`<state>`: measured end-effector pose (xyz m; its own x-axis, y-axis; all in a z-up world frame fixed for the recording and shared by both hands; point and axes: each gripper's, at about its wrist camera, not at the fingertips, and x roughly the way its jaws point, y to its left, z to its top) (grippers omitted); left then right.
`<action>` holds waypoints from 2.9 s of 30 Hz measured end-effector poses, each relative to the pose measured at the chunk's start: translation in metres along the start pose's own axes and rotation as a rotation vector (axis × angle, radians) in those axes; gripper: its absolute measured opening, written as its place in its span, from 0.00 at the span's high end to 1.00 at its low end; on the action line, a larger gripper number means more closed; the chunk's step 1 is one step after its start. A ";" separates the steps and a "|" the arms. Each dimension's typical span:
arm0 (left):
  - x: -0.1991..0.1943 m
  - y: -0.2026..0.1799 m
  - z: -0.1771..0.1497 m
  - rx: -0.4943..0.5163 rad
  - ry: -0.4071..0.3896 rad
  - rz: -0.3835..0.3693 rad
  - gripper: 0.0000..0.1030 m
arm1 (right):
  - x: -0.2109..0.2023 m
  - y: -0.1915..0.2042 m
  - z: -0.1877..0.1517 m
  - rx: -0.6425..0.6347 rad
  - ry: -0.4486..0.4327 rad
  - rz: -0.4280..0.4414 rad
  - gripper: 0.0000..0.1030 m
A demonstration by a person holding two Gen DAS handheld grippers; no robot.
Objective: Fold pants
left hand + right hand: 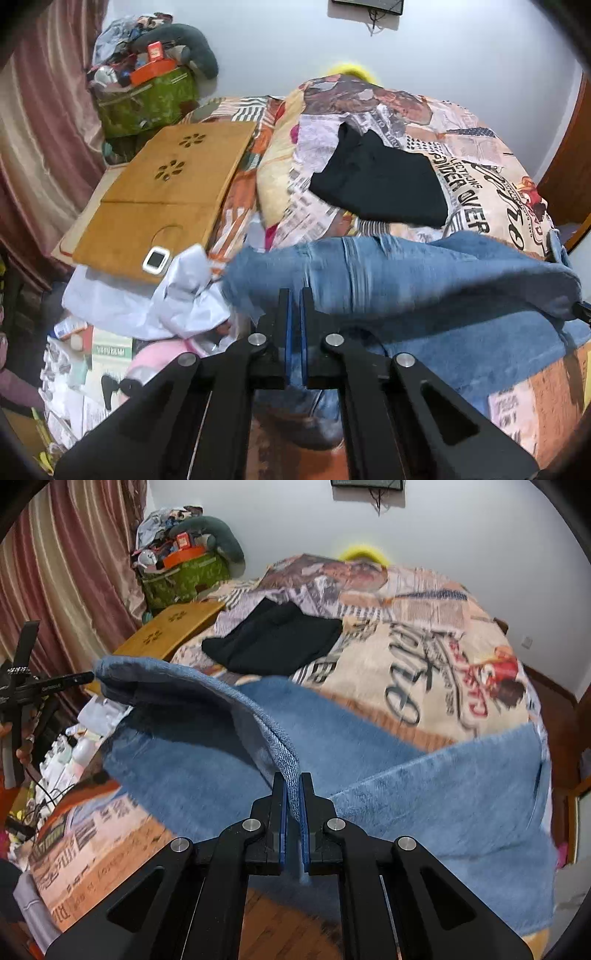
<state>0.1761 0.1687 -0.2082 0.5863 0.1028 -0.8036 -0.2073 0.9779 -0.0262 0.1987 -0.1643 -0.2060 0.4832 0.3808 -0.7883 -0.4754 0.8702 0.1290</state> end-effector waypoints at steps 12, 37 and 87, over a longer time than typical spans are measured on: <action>-0.006 0.012 -0.028 -0.020 0.048 -0.021 0.94 | 0.004 0.012 -0.025 0.074 0.055 -0.006 0.90; 0.016 -0.146 0.083 0.216 -0.075 -0.066 0.05 | -0.059 -0.160 0.023 0.330 -0.109 -0.276 0.43; 0.109 -0.248 0.035 0.402 0.236 -0.188 0.05 | -0.119 -0.298 0.035 0.552 -0.265 -0.384 0.94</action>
<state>0.3193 -0.0565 -0.2685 0.3820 -0.0804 -0.9207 0.2303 0.9731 0.0106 0.3086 -0.4577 -0.1299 0.7370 0.0185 -0.6757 0.1706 0.9622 0.2125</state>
